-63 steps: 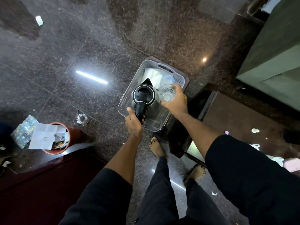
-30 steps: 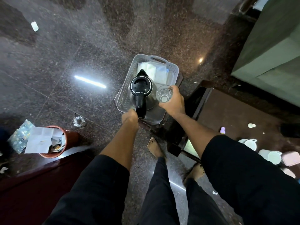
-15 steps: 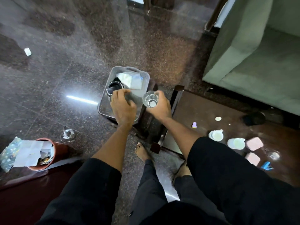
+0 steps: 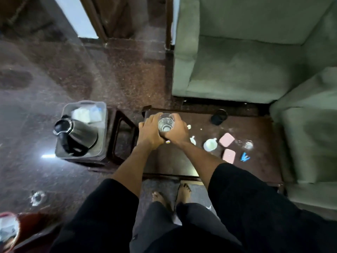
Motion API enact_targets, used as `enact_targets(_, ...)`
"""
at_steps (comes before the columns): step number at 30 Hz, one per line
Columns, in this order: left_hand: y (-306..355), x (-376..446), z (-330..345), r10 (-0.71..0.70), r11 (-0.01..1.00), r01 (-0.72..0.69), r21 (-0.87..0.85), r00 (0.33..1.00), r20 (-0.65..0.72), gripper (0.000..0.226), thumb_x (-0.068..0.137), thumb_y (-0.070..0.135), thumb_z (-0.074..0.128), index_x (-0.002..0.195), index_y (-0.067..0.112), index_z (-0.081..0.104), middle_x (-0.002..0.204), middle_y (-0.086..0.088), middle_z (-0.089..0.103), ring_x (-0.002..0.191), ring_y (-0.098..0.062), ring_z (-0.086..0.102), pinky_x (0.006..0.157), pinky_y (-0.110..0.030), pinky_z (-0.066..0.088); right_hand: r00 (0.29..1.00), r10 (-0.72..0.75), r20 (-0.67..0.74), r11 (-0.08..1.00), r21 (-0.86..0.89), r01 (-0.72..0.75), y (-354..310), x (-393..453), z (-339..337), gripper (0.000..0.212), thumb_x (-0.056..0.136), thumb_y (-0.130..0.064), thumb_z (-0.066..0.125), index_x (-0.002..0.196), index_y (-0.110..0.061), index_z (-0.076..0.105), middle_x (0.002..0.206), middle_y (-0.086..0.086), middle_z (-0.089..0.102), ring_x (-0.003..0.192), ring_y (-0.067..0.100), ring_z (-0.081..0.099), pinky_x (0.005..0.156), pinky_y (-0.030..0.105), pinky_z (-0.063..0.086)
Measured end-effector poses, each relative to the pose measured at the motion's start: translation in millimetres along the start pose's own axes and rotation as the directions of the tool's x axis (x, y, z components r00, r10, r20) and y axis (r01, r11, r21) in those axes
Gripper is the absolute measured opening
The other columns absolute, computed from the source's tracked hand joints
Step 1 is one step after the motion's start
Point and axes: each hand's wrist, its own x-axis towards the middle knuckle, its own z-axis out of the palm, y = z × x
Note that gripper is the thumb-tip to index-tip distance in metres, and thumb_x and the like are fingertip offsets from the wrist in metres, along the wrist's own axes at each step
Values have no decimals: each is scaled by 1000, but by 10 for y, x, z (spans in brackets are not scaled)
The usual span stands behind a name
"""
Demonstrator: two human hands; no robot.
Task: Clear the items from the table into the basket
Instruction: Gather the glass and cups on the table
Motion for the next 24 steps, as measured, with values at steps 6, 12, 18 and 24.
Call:
enact_targets(6,767,352,341,235,965,-238,109,971,39,94,67,41,70,154,23,38,141,0,53,131,-24,49,103,-41,35,976,135,-173,990,72,-124,384,48,-695,64,61,-38,84,119,-32,58,109,0,73,102,24,69,90,37,57)
enact_targets(12,1192,741,780,352,917,-356,180,935,54,92,56,46,78,140,27,44,119,6,57,111,-21,56,92,-35,36,957,180,-226,982,103,-161,800,259,-1123,63,60,-39,83,116,-32,55,101,-3,73,94,23,70,84,36,59)
enact_targets(18,1413,1210,1304,372,893,-385,233,923,102,92,51,40,73,137,21,45,113,3,57,106,-25,56,86,-38,35,961,234,-150,963,174,-208,1263,664,-1353,65,60,-33,81,120,-31,55,102,-3,72,92,20,68,78,27,53)
enact_targets(24,1371,1707,1895,334,910,-344,231,939,79,79,63,53,61,133,19,49,112,2,60,104,-25,57,86,-38,34,967,250,49,872,423,-247,1862,1132,-1437,68,64,-22,77,128,-25,58,112,-5,71,101,10,66,85,16,53)
